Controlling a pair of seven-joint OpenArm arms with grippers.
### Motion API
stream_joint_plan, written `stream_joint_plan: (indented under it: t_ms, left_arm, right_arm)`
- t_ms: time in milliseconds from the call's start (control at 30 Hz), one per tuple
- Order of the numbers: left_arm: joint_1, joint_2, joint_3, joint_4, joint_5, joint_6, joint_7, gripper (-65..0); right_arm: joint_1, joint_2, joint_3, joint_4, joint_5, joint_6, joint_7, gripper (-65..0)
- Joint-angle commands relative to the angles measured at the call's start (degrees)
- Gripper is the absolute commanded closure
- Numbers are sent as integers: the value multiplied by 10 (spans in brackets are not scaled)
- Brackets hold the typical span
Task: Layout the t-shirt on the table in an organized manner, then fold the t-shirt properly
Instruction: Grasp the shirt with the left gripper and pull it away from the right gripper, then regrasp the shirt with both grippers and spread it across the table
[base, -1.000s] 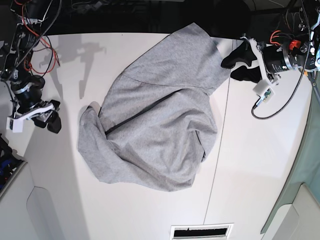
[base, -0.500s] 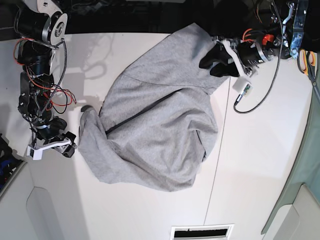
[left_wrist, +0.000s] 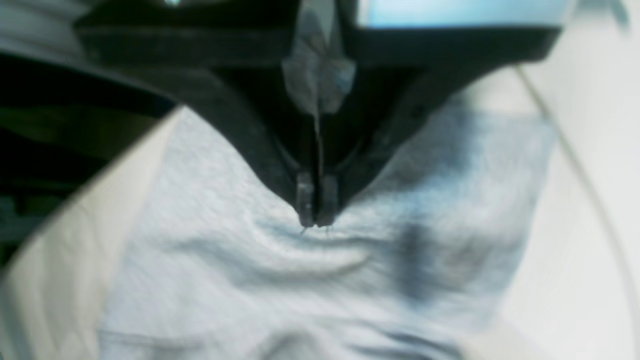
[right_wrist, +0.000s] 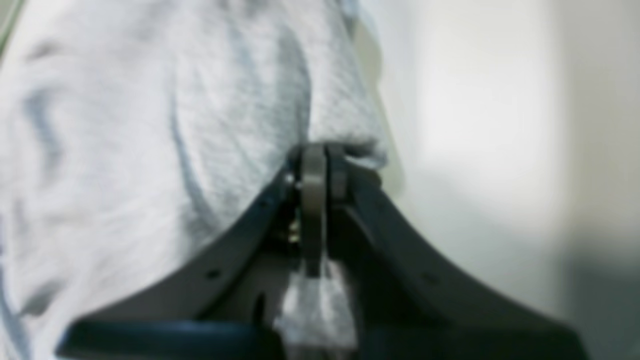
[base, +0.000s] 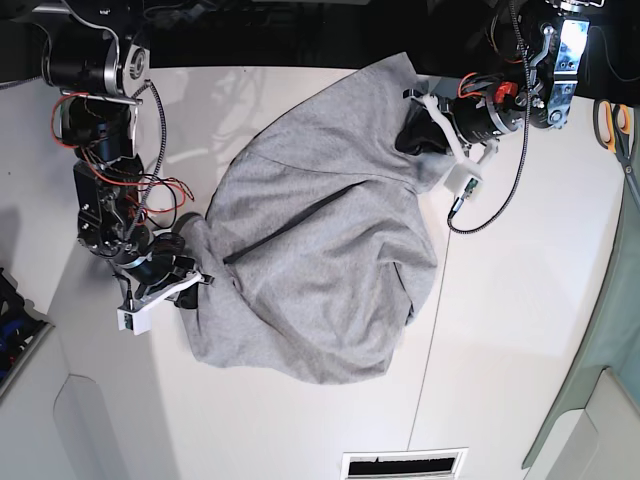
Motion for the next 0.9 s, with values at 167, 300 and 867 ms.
stream_joint_plan:
  t_ms: [167,300,867]
  left_arm:
    - [-77,-44,-4,-93,51,40,48,0]
    - [-152,-64,-4,-181,67,40,57,0]
    - [-246,-135,-4,-159,-111,-52,135,-248]
  right_arm:
    - [-116,1,71,242,83,13,-96,0]
    - [-221,8,97,390,143,13,-119,0]
    - [-359,7,107,529,147,-13,-107,-336]
